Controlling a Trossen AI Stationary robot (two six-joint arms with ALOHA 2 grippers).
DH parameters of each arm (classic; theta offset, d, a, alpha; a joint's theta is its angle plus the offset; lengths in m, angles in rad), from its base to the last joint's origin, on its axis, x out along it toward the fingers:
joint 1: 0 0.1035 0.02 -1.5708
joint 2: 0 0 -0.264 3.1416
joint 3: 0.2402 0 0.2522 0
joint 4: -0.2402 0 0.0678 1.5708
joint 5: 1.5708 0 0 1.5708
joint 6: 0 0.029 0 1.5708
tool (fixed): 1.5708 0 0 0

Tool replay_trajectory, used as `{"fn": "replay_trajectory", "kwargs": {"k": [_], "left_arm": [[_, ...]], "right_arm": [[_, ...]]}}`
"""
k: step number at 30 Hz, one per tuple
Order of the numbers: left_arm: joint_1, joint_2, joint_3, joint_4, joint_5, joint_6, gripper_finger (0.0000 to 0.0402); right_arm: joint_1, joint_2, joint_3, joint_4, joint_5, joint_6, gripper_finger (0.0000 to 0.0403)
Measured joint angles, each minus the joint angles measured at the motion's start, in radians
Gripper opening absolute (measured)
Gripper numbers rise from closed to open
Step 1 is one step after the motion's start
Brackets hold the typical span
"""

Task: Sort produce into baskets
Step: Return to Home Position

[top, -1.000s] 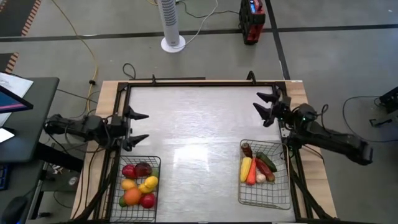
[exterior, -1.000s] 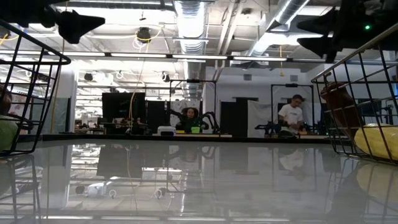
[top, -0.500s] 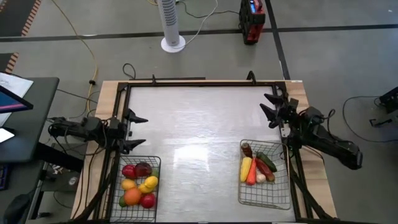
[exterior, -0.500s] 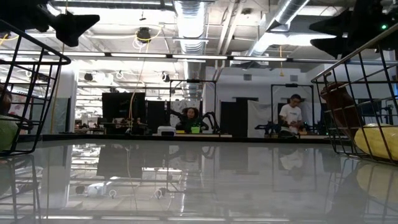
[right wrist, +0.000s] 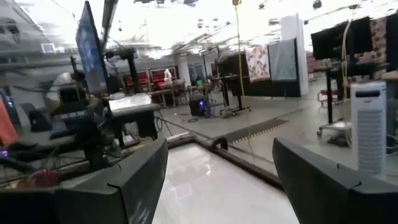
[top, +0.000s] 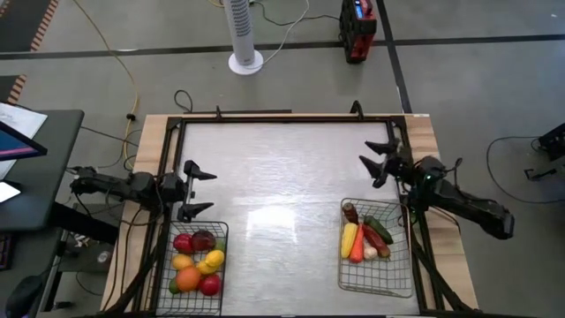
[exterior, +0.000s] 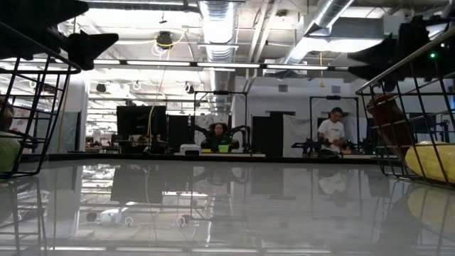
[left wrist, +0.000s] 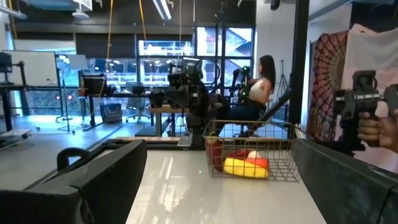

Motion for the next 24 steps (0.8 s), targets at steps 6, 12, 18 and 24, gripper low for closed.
{"fn": "replay_trajectory", "kwargs": {"k": [6,12,18,24], "left_arm": [[0.000,0.000,0.000,0.009,0.024,0.053,0.0393],[0.000,0.002,0.000,-0.001,-0.043,0.078,0.0393],[0.000,0.002,-0.001,-0.004,-0.113,0.048,0.0393],[0.000,0.002,-0.001,-0.056,-0.116,0.040,0.0393]], "right_arm": [[0.007,0.000,-0.005,0.010,0.042,-0.004,0.0317],[0.009,-0.001,-0.005,0.005,0.042,0.053,0.0317],[0.009,0.002,-0.005,-0.026,0.042,0.053,0.0317],[0.009,0.002,-0.005,-0.071,0.042,0.054,0.0317]]}}
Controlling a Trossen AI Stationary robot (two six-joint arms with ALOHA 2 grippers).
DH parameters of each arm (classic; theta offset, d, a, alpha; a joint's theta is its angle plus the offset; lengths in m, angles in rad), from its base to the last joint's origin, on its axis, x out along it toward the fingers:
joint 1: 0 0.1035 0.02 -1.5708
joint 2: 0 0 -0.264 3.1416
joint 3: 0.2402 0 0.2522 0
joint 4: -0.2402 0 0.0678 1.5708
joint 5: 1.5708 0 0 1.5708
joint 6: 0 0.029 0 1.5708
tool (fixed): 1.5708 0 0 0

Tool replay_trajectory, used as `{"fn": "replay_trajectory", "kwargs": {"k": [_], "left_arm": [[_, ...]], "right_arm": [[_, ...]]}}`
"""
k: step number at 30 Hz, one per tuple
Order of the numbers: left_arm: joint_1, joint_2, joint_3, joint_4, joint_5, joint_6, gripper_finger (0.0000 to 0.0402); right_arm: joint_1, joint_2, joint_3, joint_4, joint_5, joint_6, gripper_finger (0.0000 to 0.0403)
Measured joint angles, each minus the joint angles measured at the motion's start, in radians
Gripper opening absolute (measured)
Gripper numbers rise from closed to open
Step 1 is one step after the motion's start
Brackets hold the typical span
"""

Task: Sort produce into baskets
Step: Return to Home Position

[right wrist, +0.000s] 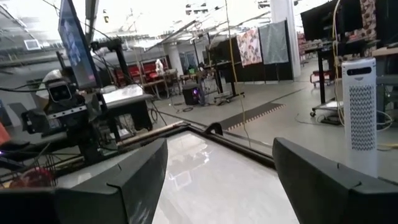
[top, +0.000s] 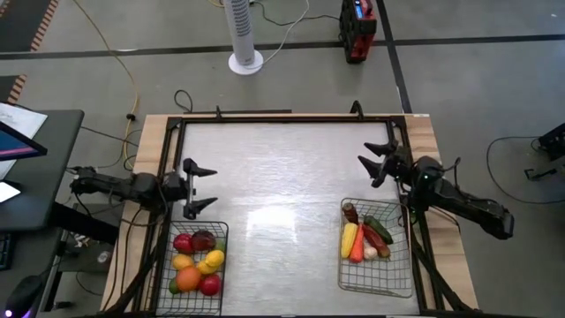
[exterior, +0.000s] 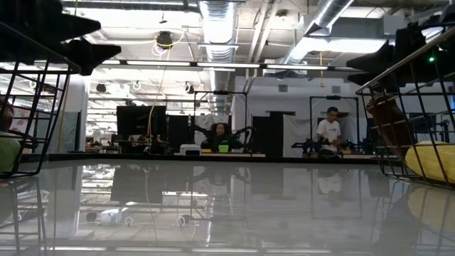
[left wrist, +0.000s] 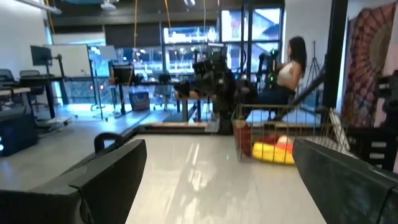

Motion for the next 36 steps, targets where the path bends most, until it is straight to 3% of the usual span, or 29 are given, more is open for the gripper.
{"fn": "replay_trajectory", "kwargs": {"k": [8,36], "left_arm": [[0.000,0.004,0.005,-0.107,0.005,-0.003,0.0393],[0.000,0.004,0.009,-0.118,0.002,-0.003,0.0393]], "right_arm": [[0.000,0.000,0.000,-0.077,0.000,0.002,0.0317],[0.000,0.000,0.002,-0.130,-0.002,0.000,0.0317]]}}
